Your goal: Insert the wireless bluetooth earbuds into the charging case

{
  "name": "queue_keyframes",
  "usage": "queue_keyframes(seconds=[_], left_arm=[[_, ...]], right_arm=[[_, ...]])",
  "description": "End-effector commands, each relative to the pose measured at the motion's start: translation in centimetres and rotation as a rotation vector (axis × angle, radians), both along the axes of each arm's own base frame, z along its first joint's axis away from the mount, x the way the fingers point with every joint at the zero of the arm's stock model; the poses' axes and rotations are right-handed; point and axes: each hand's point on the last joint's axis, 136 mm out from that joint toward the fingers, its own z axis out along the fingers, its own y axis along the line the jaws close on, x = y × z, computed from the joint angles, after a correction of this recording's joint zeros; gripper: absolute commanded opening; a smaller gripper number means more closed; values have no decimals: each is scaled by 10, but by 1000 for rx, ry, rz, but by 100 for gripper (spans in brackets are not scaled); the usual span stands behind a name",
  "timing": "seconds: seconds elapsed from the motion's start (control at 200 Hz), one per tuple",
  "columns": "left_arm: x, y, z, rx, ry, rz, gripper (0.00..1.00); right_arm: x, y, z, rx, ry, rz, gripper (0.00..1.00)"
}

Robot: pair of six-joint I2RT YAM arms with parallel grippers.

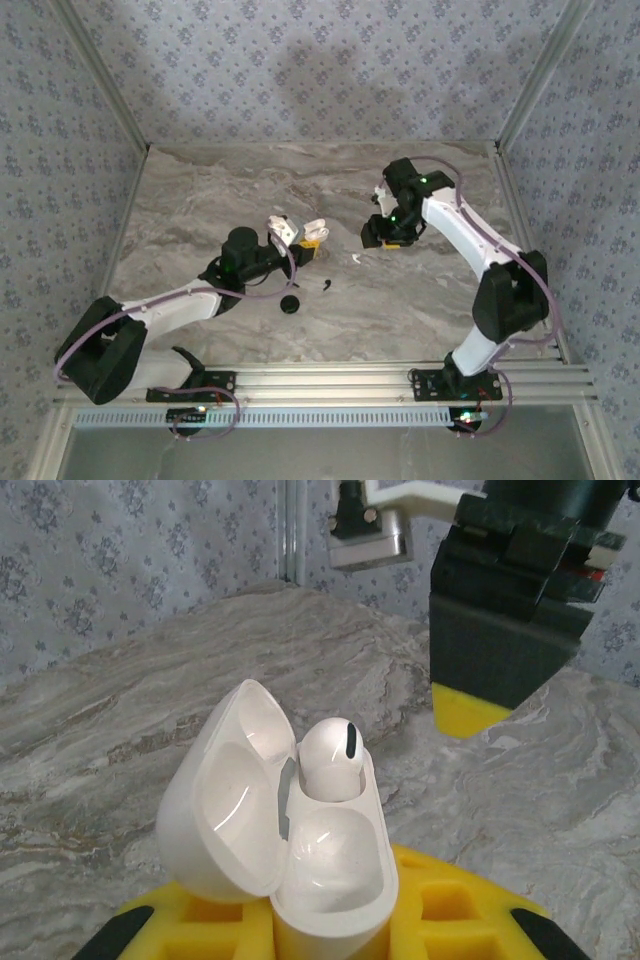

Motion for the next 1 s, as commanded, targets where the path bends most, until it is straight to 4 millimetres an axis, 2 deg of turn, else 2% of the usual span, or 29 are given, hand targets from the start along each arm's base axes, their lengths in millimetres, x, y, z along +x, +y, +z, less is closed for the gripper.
queue_keyframes(seconds=[0.0, 0.19, 0.34, 0.64, 0.735, 0.994], left_arm=[[-1, 3, 5, 11, -16, -6, 15], [-1, 5, 7, 24, -13, 5, 15], [1, 5, 12, 33, -16, 11, 15], [14, -3, 7, 24, 73, 35, 15], [13, -4, 13, 21, 77, 35, 15], [8, 4, 5, 53, 57, 48, 15]], right_arm=[[-2, -5, -5, -48, 58, 28, 53], [14, -5, -31, -110, 103, 43, 53], [15, -3, -48, -128, 150, 57, 51], [25, 8, -64, -135, 211, 80, 52], [26, 14, -70, -137, 209, 106, 52], [47, 28, -90, -127, 172, 116, 51]])
